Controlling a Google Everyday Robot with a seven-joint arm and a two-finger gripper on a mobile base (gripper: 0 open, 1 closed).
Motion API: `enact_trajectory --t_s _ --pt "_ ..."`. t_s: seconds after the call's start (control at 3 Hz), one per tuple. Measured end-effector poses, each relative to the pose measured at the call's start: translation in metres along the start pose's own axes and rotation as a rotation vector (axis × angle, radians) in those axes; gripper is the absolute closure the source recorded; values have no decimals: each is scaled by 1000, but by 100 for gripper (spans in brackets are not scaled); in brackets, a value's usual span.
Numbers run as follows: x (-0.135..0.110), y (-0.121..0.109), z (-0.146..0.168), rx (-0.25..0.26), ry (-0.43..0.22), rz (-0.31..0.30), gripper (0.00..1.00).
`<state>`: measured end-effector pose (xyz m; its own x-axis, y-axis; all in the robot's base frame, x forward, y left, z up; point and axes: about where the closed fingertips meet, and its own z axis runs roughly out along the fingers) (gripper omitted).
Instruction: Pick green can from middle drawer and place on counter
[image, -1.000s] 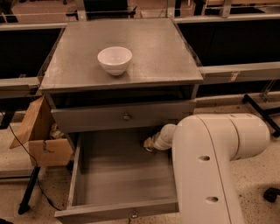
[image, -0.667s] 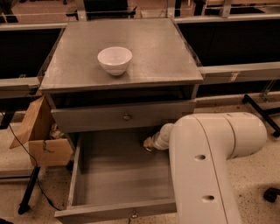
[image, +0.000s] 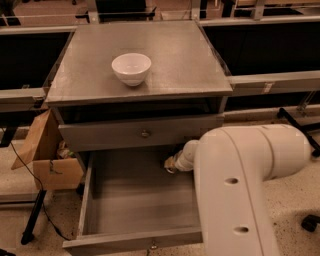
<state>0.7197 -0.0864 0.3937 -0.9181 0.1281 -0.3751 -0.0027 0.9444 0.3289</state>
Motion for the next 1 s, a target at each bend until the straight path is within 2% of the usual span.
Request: enact_trajectory --t_s 0.33,0.67,1.0 --pt "14 2 -32 -13 -3 -3 100" --pt "40 8 -76 -24 40 -60 100" --pt "68 14 -135 9 124 -181 100"
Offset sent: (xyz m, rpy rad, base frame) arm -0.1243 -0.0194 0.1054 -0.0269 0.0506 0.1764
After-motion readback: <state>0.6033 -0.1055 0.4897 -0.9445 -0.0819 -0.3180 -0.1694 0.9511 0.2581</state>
